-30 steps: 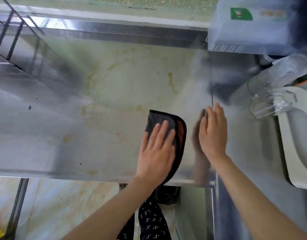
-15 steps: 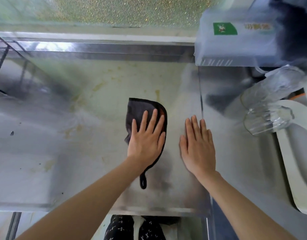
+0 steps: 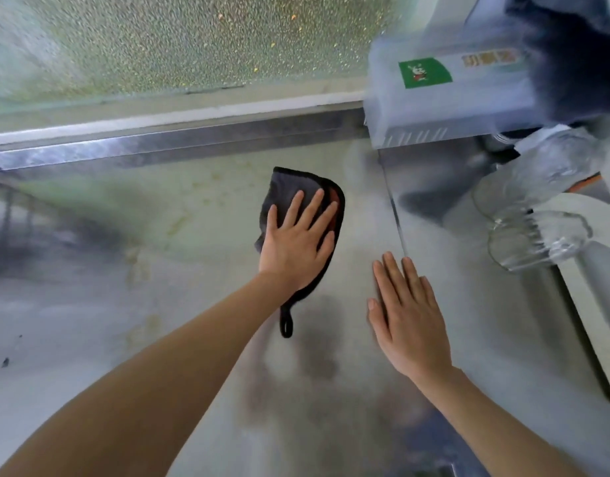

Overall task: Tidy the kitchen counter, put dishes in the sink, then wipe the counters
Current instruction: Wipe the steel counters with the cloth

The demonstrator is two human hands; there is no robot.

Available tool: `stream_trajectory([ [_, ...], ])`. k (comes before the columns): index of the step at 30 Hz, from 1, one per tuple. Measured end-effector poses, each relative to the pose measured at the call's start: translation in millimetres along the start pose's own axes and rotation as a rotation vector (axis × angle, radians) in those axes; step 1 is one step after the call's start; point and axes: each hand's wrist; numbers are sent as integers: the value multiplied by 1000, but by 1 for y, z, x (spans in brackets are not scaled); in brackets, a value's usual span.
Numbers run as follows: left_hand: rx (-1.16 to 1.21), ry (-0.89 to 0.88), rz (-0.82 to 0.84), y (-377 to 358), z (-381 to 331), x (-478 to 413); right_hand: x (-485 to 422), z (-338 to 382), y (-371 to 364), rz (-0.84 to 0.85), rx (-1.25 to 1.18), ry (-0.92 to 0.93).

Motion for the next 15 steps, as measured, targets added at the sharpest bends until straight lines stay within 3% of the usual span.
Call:
stream_trajectory([
  [3,325,73,-173,14,11,0,-1,4,7,-30,-112,-15],
  [6,646,326,-373,34,35,-14,-32,22,29,-195,-319,-118],
  [8,795,467,-347,47,45,-26,-68,45,45,-201,-494,-262],
  [10,787,526,-279,52,47,-35,-104,72,55,-142,-647,-405],
  [15,861,573,-242,48,38,-39,-142,124,53,-144,-709,-690],
])
Point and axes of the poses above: each hand's wrist, its own x-axis away from the middle knuckle, its own y-axis out of the back of the hand, z = x × y, and after that the axes turned 5 degrees about -y, right-handed
